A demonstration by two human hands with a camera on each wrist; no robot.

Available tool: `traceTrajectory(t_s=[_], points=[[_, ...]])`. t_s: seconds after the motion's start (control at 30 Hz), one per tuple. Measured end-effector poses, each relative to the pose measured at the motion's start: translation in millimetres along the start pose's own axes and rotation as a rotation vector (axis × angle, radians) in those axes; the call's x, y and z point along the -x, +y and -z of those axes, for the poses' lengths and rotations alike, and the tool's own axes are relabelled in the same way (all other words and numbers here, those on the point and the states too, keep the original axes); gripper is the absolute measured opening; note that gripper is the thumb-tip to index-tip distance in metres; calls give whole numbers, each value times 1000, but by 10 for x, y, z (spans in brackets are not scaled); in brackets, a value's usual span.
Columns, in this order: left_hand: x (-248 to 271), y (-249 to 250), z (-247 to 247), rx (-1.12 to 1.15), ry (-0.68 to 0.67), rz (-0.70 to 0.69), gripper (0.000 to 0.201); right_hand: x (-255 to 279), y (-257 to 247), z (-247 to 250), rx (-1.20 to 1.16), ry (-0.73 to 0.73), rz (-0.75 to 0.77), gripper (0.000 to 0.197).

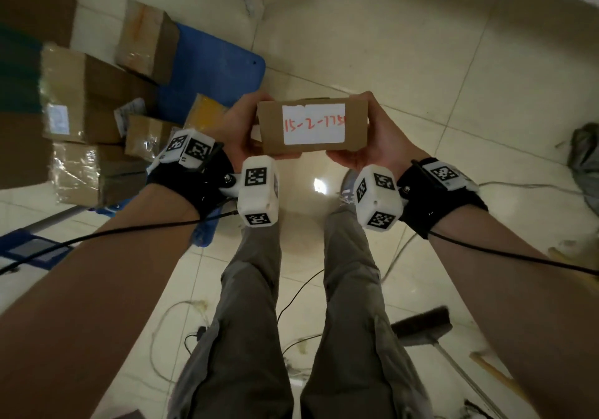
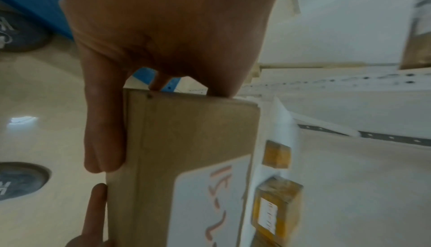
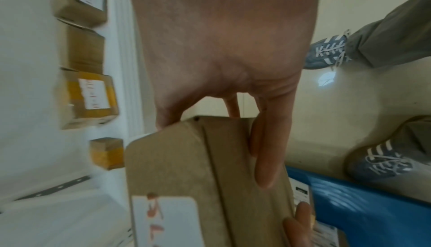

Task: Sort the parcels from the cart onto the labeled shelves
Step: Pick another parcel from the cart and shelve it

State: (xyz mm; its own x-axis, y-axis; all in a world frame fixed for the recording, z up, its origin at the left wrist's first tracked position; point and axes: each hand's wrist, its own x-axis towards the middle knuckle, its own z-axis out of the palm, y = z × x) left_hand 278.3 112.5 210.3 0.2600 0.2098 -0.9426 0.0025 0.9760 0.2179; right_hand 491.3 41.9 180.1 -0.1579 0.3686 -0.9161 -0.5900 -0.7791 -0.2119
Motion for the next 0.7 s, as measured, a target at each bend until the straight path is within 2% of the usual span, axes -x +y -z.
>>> traceTrajectory(t_s=[0.13, 0.33, 0.4, 0.53, 0.7], points=[[574, 309, -290, -32, -59, -26, 34, 605, -305, -225, -6, -4, 92, 71], [1549, 834, -731, -103, -107, -149, 66, 1697, -771, -544, -21, 16, 271, 75], [1858, 965, -877, -141, -112, -189, 71, 2007, -863, -630, -38, 15, 321, 73], [2504, 1199, -1166, -199, -139, -282, 45, 2661, -1042, -835, -38, 9, 445, 68], [3225, 1421, -1474, -287, -203, -369, 31, 3407, -1279, -1036, -57, -28, 546, 65]])
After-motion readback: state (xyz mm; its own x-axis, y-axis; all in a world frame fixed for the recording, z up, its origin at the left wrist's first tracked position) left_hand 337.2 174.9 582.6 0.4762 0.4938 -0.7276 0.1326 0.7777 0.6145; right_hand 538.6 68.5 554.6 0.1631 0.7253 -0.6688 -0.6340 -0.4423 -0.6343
